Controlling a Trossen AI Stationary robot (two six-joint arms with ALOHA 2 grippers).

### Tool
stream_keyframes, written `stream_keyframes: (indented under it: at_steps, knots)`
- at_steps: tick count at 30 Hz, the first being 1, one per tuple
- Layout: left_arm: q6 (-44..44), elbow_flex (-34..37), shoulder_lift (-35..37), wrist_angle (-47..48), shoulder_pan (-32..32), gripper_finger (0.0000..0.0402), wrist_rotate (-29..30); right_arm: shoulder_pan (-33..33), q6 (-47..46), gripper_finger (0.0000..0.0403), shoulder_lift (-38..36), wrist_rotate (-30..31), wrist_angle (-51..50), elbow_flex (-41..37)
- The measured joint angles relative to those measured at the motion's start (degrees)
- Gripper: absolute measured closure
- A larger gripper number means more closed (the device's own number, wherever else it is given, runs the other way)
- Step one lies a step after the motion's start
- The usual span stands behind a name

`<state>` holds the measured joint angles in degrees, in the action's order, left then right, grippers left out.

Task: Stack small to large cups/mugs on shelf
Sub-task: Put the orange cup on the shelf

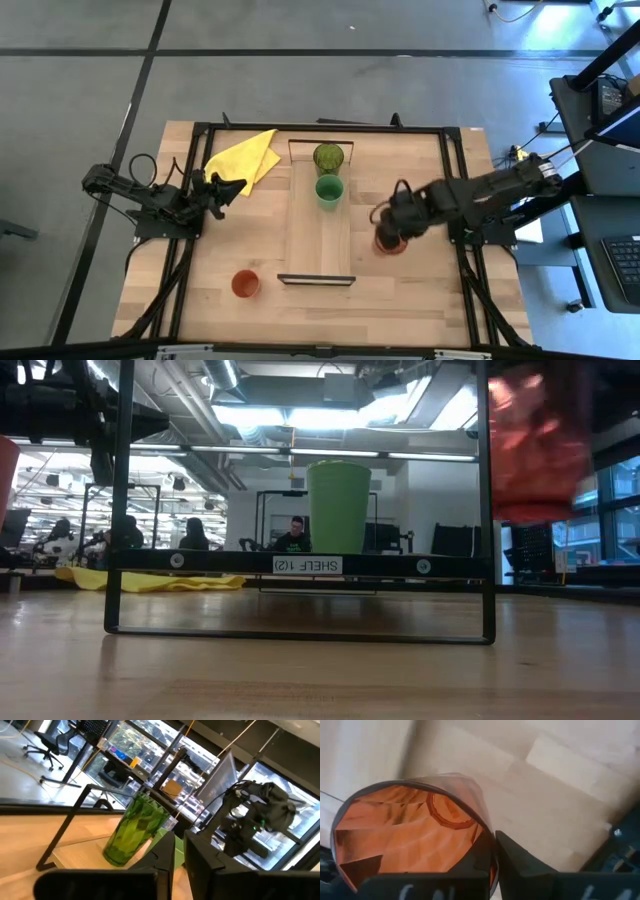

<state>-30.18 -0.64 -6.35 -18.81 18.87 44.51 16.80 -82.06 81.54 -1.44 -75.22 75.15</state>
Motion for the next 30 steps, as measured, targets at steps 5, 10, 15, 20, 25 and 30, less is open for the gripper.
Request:
stream_keyframes:
  at_steps: [5, 10, 15, 20, 25, 30]
  knots:
    - [-1.8, 0.0, 0.0, 0.2, 0.0, 0.0366, 0.0, -7.6, 4.6, 0.0389, 1.1, 3.7, 0.3, 5.4]
    - [-4.6, 0.0, 0.0, 0.2, 0.0, 0.0366, 0.0, -12.8, 9.4, 0.0389, 4.9, 4.0, 1.4, 9.3]
    - [-5.5, 0.0, 0.0, 0.2, 0.0, 0.0366, 0.0, -15.0, 14.9, 0.0387, 11.4, 1.2, 7.7, 12.6]
    - [-5.7, 0.0, 0.0, 0.2, 0.0, 0.0366, 0.0, -15.1, 17.9, 0.0387, 17.9, -0.3, 7.0, 18.5]
    - [-5.7, 0.0, 0.0, 0.3, 0.0, 0.0366, 0.0, -15.1, 18.1, 0.0386, 21.8, -0.7, 7.1, 23.8]
    - [-5.3, 0.0, 0.0, 0.4, 0.0, 0.0366, 0.0, -15.1, 18.3, 0.0385, 25.3, -3.1, 7.1, 26.3]
